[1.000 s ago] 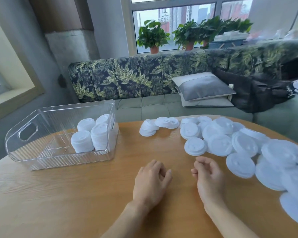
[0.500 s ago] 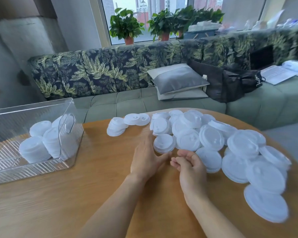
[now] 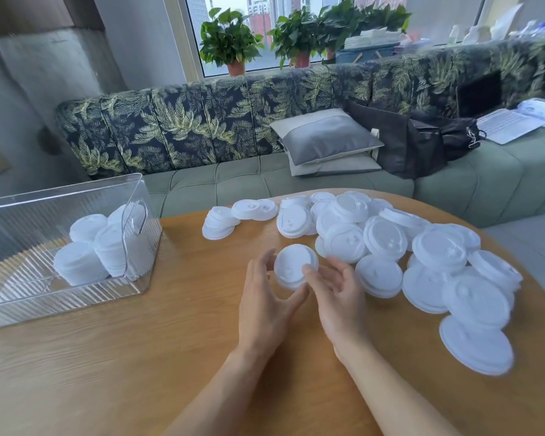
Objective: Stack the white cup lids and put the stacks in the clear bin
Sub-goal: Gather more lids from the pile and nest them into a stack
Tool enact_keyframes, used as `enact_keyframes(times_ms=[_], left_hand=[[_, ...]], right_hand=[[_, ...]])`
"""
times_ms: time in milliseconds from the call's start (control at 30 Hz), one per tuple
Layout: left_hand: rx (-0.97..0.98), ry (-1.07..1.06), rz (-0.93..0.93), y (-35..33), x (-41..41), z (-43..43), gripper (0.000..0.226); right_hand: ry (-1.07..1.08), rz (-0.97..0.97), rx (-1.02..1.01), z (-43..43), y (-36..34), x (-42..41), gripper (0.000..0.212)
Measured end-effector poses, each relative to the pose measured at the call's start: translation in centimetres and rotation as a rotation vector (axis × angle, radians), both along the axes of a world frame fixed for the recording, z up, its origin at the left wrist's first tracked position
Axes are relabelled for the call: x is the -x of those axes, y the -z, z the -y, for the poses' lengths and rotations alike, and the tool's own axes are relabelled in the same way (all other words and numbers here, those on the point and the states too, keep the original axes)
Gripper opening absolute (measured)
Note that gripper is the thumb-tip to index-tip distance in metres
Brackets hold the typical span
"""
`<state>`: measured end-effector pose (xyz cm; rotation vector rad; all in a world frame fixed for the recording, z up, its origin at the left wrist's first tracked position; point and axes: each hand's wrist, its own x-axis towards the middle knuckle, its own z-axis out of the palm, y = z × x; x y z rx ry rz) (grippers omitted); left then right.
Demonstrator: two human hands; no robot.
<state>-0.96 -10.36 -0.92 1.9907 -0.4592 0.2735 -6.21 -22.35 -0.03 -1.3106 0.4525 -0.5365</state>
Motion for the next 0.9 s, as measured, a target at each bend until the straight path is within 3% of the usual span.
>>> enact_keyframes(times_ms=[200, 333, 433, 533, 667, 900], left_hand=[[-0.015, 0.1, -0.158, -0.7, 3.3, -1.5, 0.08], [0.236, 0.148, -0.472, -2.0, 3.5, -2.8, 0.035], [0.29, 0.201, -0.565, -2.6, 3.7, -3.7, 0.019], [0.332, 0.215, -0.635, -2.8, 3.9, -4.0, 0.019], [0.4, 0.169, -0.654, -2.6, 4.1, -3.9, 0.023], [0.406, 0.149, -0.643, -2.3, 4.2, -3.4, 0.024]], right_hand=[[-0.005, -0.032, 0.018, -0.4, 0.2, 1.1, 0.029], [-0.047, -0.027, 0.018, 0.0, 0.3, 2.0, 0.023], [-0.084, -0.054, 0.09, -0.1, 0.6, 2.9, 0.023], [-0.041, -0.078, 0.252, -0.2, 0.3, 3.8, 0.026], [0.197, -0.138, 0.591, 1.6, -0.6, 4.6, 0.033], [0.234, -0.423, 0.661, 5.8, -1.0, 4.0, 0.058]])
